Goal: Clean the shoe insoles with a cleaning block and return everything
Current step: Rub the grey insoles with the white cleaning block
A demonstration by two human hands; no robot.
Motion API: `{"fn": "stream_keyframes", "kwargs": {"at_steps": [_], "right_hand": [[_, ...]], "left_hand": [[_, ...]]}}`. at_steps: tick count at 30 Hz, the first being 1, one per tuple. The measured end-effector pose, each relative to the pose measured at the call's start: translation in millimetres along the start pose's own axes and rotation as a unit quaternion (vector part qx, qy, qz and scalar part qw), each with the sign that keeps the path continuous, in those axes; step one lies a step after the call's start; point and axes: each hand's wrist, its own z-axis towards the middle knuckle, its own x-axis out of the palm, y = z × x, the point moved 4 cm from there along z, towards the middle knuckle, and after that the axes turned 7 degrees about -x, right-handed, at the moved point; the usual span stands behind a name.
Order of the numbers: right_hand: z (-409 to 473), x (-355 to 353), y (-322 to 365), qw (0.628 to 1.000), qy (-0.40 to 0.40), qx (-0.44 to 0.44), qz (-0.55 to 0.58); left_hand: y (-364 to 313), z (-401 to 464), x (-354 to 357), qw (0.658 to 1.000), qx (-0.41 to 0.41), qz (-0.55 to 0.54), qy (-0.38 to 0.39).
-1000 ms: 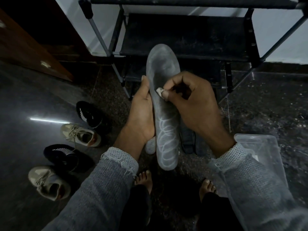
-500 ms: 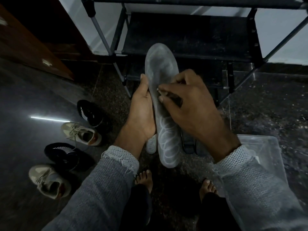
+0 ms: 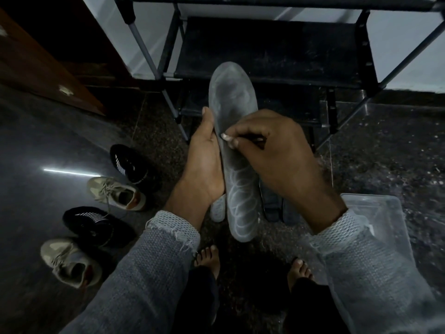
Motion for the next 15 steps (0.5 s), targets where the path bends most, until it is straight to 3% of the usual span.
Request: {"fn": "stream_keyframes", "kwargs": {"at_steps": [5,12,15], "right_hand": [[-1,3,3,0.999,0.01,-0.006,-0.037],[-2,-10,-7,0.989,-0.075,0.03,-0.126],[-4,-7,-6,0.988,-0.072,0.052,-0.123]], "left_hand": [[-1,0,-3,1.0,-0.002,0.005,-0.001],[2,1,0,1.0,-0.002,0.0,0.029],[3,1,0,0.999,-0.01,-0.007,0.042]]}}
